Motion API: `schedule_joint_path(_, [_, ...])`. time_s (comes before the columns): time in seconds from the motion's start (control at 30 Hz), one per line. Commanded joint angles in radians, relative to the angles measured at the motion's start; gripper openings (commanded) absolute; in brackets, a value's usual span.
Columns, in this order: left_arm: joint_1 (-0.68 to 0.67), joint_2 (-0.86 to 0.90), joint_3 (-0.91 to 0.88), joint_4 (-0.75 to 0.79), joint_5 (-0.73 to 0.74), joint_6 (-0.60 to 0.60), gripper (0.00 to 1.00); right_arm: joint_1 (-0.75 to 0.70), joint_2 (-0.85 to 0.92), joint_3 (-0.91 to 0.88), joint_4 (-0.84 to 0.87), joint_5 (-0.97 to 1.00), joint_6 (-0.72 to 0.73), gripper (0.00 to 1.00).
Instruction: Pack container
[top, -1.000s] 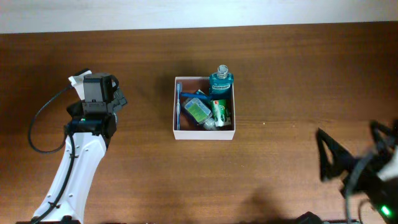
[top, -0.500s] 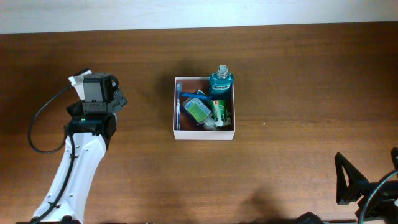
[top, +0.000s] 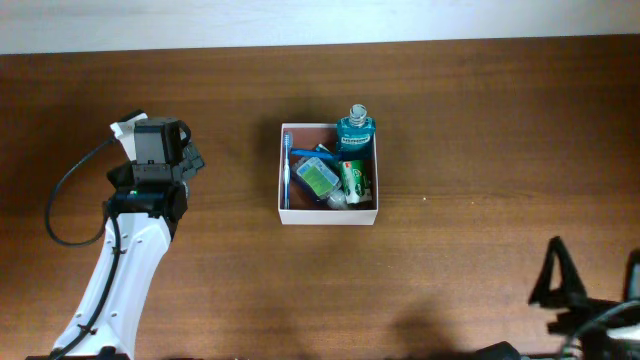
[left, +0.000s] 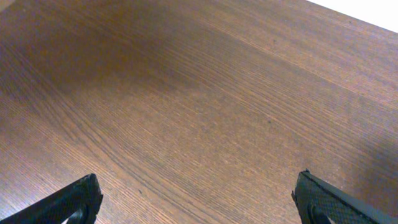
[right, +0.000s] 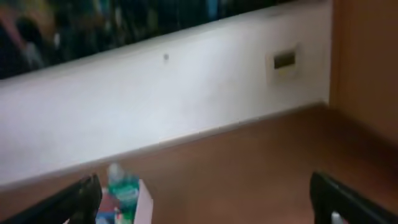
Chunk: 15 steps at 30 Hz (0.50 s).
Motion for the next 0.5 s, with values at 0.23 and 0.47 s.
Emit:
schedule_joint_path(0.23, [0.004, -0.013, 0.004, -0.002, -0.014, 0.012, 1.0, -0.142, -0.208, -0.702, 0.706, -0.145, 0.001, 0.99])
schedule_joint_path(0.47, [0.004, -0.013, 0.004, -0.002, -0.014, 0.012, 0.99, -0.169, -0.255, -0.881, 0.921, -0.17, -0.051, 0.99])
